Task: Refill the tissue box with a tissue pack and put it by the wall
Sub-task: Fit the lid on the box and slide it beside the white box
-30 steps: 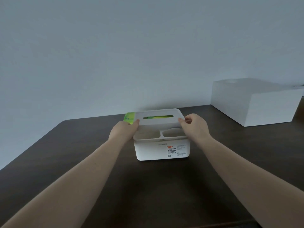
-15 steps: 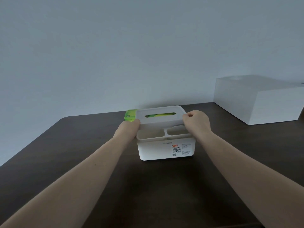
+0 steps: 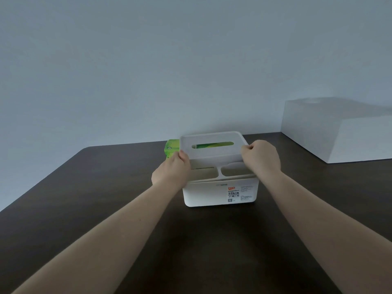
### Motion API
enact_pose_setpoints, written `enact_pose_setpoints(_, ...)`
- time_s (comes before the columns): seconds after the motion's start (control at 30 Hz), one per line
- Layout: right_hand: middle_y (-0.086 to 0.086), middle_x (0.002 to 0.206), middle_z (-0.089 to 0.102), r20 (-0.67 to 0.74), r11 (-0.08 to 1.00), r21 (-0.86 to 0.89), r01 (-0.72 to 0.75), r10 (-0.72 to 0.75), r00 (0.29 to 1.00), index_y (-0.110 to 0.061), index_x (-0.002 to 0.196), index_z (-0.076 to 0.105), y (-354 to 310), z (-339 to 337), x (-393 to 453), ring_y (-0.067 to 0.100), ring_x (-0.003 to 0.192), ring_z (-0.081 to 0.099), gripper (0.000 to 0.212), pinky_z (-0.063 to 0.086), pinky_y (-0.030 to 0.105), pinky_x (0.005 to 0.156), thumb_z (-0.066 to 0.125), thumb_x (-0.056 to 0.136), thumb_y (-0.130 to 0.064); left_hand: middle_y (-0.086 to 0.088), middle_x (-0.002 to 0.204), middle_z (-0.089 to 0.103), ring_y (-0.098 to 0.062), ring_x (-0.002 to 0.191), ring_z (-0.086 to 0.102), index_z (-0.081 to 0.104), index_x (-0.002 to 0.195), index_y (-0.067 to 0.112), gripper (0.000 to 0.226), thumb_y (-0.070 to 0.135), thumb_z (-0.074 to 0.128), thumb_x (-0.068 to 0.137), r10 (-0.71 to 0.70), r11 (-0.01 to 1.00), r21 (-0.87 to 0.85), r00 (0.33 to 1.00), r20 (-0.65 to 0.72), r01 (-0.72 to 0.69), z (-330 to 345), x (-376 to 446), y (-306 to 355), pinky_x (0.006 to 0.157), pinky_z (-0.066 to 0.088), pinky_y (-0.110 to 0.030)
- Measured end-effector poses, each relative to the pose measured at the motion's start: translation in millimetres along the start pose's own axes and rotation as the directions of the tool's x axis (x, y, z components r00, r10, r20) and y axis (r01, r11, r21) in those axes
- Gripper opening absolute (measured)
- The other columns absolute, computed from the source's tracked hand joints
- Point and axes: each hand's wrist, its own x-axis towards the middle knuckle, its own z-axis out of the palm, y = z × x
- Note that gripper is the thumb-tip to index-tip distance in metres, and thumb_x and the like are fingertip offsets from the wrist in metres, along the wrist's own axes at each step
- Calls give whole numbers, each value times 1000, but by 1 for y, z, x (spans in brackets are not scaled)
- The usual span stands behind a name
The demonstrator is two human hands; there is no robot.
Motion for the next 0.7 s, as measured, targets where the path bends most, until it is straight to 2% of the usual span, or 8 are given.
enact_pose_setpoints(0.07, 6, 63, 51, -13, 1000, 2, 5, -5, 1000, -7, 69, 55, 0, -1, 1, 22, 54, 43, 25, 29, 25, 47, 45, 88, -20, -9, 103, 58, -29, 85, 49, 50, 103, 9, 39, 28, 17, 99, 8, 997, -77, 1000, -19, -10, 0, 1, -1, 74, 38, -35)
enact_pose_setpoints(0.17, 3, 63, 51, -72, 999, -38, 18, -21, 997, -9, 68, 53, 4, -5, 8, 17, 53, 43, 26, 29, 25, 47, 49, 88, -25, -8, 91, 56, -29, 81, 49, 44, 85, 11, 21, 21, 28, 95, 8, 992, -128, 1000, 0, -8, -5, 9, -1, 68, 37, -33)
enact_pose_setpoints(0.3, 1, 61, 46, -32, 993, -116, 26, -30, 999, -12, 63, 45, 8, -9, 18, 20, 58, 43, 31, 24, 26, 46, 50, 90, -27, -2, 66, 47, -26, 68, 44, 36, 61, 16, 31, 18, 35, 91, 33, 993, -117, 999, 29, -30, -10, 24, -2, 54, 30, -27)
enact_pose_setpoints(0.43, 0, 67, 47, 36, 994, -103, 37, -33, 999, -13, 69, 45, 13, -3, 20, 24, 66, 47, 25, 29, 27, 50, 48, 91, -23, -1, 65, 45, -26, 67, 41, 33, 60, 16, 30, 18, 36, 90, 38, 996, -85, 999, 27, -35, -3, 27, -7, 54, 29, -26)
enact_pose_setpoints(0.5, 0, 86, 54, 87, 999, -17, 30, -29, 996, -13, 96, 53, 14, 0, 18, 26, 83, 52, 13, 40, 32, 64, 46, 93, -24, -2, 80, 51, -27, 76, 46, 40, 69, 18, 22, 20, 36, 90, 23, 993, -114, 999, 45, -17, -2, 26, -5, 62, 35, -29)
enact_pose_setpoints(0.57, 4, 107, 56, 165, 997, 70, 39, -50, 985, -15, 122, 52, 14, 3, 17, 28, 98, 53, 29, 43, 38, 80, 40, 96, -20, -7, 116, 51, -30, 101, 51, 50, 103, 16, 18, 17, 36, 92, 18, 977, -214, 996, 92, 3, -1, 26, 0, 82, 41, -35)
enact_pose_setpoints(0.63, 8, 115, 58, 212, 989, 129, 67, -94, 973, -13, 127, 53, 15, 6, 17, 27, 102, 52, 35, 41, 35, 82, 34, 97, -16, -14, 146, 39, -33, 128, 44, 37, 140, 7, 43, 9, 32, 97, 87, 962, -268, 983, 161, -41, -1, 26, 6, 103, 38, -37)
enact_pose_setpoints(0.7, 11, 118, 61, 221, 987, 127, 94, -120, 968, -10, 125, 56, 16, 7, 19, 25, 96, 52, 37, 39, 32, 78, 32, 96, -14, -11, 157, 30, -28, 142, 34, 31, 148, 4, 48, 6, 30, 100, 172, 965, -231, 968, 185, -127, 0, 29, 8, 113, 29, -31)
